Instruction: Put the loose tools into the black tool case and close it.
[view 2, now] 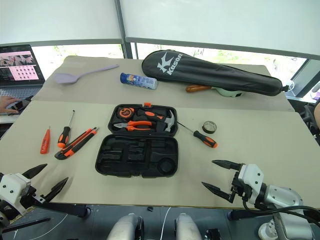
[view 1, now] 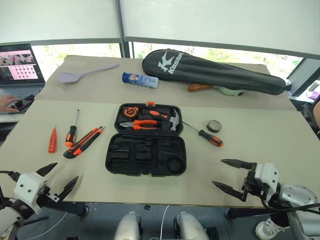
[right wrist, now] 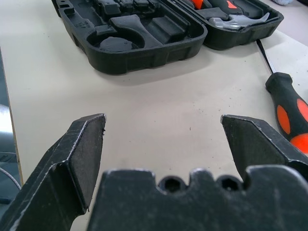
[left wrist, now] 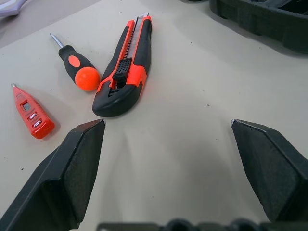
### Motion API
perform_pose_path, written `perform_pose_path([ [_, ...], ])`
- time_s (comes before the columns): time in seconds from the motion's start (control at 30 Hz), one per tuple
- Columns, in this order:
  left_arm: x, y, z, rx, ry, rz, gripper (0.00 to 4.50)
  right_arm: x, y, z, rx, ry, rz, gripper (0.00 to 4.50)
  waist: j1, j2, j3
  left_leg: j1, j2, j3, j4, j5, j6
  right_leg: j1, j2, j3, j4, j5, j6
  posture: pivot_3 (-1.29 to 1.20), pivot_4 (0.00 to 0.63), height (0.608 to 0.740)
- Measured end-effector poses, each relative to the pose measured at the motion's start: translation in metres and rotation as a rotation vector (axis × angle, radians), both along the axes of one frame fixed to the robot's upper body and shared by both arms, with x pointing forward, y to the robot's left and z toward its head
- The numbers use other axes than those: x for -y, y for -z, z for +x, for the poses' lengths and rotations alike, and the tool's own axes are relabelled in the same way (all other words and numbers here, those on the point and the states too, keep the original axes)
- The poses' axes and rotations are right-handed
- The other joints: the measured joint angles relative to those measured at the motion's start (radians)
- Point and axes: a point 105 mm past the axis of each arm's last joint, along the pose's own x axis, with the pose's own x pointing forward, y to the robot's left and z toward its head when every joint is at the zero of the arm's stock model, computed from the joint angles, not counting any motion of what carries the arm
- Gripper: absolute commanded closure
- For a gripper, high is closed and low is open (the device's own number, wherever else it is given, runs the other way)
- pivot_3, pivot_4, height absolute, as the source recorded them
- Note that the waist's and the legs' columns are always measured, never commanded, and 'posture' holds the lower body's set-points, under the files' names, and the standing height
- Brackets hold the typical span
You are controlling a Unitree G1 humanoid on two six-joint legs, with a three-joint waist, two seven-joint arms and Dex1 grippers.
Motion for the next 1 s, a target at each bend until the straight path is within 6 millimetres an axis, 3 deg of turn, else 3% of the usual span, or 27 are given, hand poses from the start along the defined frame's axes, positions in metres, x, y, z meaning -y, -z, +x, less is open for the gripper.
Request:
perform_pose_path([
  [0.2,-0.002,-0.011,-0.009,0.028,-0.049,-0.108,0.00,-0.007,-0.005,0.008,0.023,0.004,0.054,0.06,-0.006,-0.001,-0.001,0.000,0.002,-0.001,0.000,0.000,0.000,0.000,0.000,0.000,0.000,0.000,0.000,0.00,0.150,0.740],
  [0.33,-0.024,-0.023,-0.022,0.043,-0.232,-0.220,0.00,-0.022,-0.024,0.016,0.093,-0.014,0.231,0.06,-0.007,0.000,0.000,0.000,0.001,-0.005,0.000,0.000,0.000,0.000,0.000,0.000,0.001,0.000,0.000,0.00,0.150,0.740],
  [0.53,-0.070,0.003,-0.062,-0.041,-0.643,-0.365,0.00,-0.051,-0.061,0.019,0.228,-0.109,0.357,0.06,-0.007,-0.001,-0.001,0.000,0.001,-0.008,0.000,0.000,0.000,0.000,0.001,0.000,0.001,0.000,0.000,0.00,0.150,0.740],
  [0.67,-0.076,0.007,-0.067,-0.069,-0.720,-0.444,0.00,-0.065,-0.069,0.017,0.277,-0.152,0.389,0.06,0.007,-0.004,-0.002,0.001,0.000,-0.005,0.000,0.000,0.000,-0.002,-0.001,-0.003,0.001,0.000,0.000,0.00,0.150,0.740],
  [0.77,-0.072,-0.010,-0.042,-0.091,-0.667,-0.496,0.00,-0.075,-0.070,0.014,0.296,-0.189,0.379,0.06,0.015,-0.005,-0.003,0.001,0.001,-0.006,0.000,0.001,-0.001,-0.001,0.000,-0.005,0.001,-0.001,-0.001,0.00,0.150,0.740],
  [0.93,-0.055,-0.078,0.033,-0.062,-0.513,-0.484,0.00,-0.088,-0.076,0.014,0.304,-0.248,0.362,0.06,0.018,-0.005,-0.003,0.003,0.000,-0.008,0.000,0.002,-0.002,0.003,0.001,-0.006,0.003,0.001,-0.002,0.00,0.150,0.740],
  [1.0,-0.055,-0.088,0.054,-0.091,-0.524,-0.488,0.00,-0.093,-0.081,0.016,0.302,-0.259,0.366,0.06,0.012,-0.004,-0.002,0.006,-0.001,-0.009,0.000,0.002,-0.002,0.006,0.000,-0.005,0.003,0.001,-0.002,0.00,0.150,0.740],
])
